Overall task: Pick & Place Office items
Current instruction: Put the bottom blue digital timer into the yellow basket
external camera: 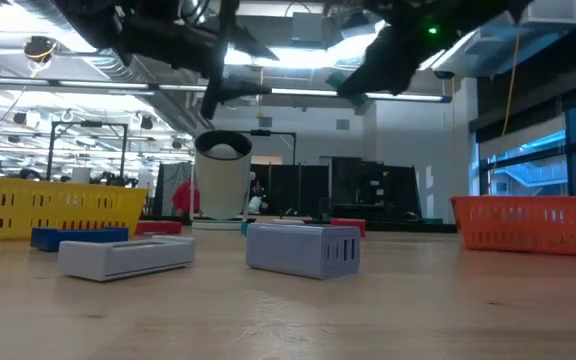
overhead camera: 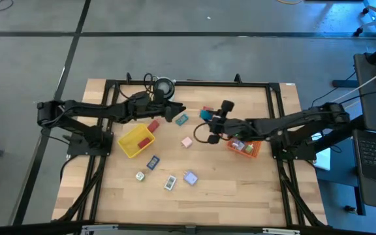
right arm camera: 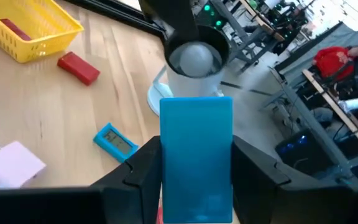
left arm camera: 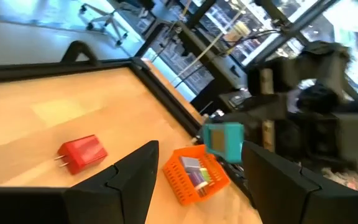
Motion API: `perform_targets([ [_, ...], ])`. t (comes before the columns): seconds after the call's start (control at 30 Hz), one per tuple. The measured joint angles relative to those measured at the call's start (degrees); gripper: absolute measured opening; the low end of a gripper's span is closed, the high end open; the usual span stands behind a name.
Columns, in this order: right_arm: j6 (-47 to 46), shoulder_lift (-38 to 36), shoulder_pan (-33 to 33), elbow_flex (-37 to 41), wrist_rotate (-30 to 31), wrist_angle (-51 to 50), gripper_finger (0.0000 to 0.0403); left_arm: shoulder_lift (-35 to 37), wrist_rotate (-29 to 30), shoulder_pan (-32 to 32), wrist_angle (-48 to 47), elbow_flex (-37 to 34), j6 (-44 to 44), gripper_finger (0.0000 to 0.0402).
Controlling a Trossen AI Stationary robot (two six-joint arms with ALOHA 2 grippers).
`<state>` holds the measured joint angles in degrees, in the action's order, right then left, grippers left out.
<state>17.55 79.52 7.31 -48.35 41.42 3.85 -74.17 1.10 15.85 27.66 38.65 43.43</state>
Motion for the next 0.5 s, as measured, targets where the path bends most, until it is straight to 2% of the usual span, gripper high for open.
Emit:
perform_targets([
  [0.27,4.0,7.9,-0.3,-6.9,0.1,-0.7,0.0152,-5.1,-2.6,0.8,4.2,0.0,2.8,0.0226],
  [0.5,3.9,8.9,-1.8,-7.9,-2.2,-0.8,0.0152,-6.0,-2.5,-0.4,5.9,0.1,2.9,0.0226],
])
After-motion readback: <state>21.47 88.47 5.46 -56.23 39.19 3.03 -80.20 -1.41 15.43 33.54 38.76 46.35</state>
